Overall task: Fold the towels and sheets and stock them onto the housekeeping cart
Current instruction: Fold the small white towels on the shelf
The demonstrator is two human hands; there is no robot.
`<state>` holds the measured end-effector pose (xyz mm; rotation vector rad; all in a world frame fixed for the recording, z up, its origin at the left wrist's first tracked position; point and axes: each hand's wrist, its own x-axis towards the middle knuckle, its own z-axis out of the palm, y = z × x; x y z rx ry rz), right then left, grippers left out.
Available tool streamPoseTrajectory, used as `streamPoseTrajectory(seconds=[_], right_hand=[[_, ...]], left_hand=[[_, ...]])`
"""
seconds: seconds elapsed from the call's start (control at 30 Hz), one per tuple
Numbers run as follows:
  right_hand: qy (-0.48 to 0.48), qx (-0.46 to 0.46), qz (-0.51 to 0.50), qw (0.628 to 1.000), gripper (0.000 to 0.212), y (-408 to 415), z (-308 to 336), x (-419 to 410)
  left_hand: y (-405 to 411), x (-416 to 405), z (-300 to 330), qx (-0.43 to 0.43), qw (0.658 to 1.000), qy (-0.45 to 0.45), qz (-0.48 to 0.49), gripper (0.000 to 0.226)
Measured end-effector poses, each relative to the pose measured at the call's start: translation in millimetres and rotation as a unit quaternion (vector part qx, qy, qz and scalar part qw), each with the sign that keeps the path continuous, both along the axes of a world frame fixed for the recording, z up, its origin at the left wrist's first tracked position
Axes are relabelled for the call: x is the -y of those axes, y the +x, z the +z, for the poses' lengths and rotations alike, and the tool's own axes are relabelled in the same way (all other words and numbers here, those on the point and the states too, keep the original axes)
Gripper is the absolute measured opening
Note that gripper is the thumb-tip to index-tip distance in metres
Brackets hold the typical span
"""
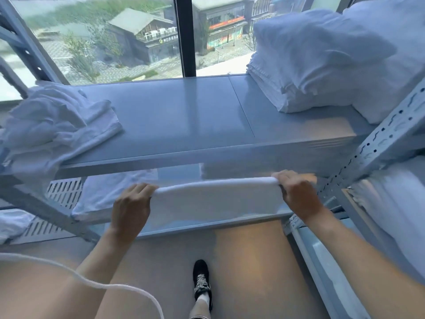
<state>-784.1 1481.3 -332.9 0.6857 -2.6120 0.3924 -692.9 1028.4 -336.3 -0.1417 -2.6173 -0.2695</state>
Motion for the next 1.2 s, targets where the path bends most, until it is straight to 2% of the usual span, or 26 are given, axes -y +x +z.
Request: streamPoseTrajectory(seconds=[0.07, 0.23, 0.33, 0.4, 0.5, 0.6, 0.8, 0.97, 1.2], right_hand=[[0.001, -0.01, -0.013, 1.0, 0.015, 18.7, 8.1, -11.5], [-0.018, 0.001, -0.04, 0.999, 0.022, 44.2, 28.4, -31.1], [-0.029, 0.013, -0.045, 0.998, 0.016, 46.3, 37.8, -33.4], [-0.035, 0.021, -0.04, 0.998, 0.021, 44.1, 42.6, -31.4], [-0.039, 0.026, -0.031, 0.998, 0.043, 37.3, 47.8, -24.7], [-0.039, 0.019, -0.022, 0.999, 0.053, 21.8, 52.2, -16.7], [-0.045, 0.006, -0.013, 0.999, 0.052, -17.6, 55.0, 7.8], [-0.039, 0.008, -0.038, 0.998, 0.05, -49.3, 51.0, 27.5], [-0.039, 0.008, -0.082, 0.996, 0.047, -94.5, 40.6, 40.6]], left_hand=[[19.5, -8.7, 10.7, 0.002, 1.0, 0.001, 0.009, 0.029], [48.9, -15.4, 32.9, 0.003, 0.999, -0.003, 0.034, 0.019], [56.6, -17.4, 40.0, -0.005, 0.999, -0.001, 0.04, 0.021], [58.6, -16.9, 42.9, -0.013, 0.999, 0.005, 0.042, 0.02], [55.4, -11.8, 44.8, -0.021, 0.998, 0.012, 0.052, 0.019], [46.8, -4.3, 46.5, -0.027, 0.998, 0.007, 0.06, 0.028], [18.4, 22.6, 53.8, -0.029, 0.998, 0.012, 0.057, 0.04], [-15.5, 47.0, 55.4, -0.006, 0.997, 0.041, 0.061, 0.043], [-71.8, 65.8, 50.8, 0.021, 0.997, 0.073, 0.033, 0.033]])
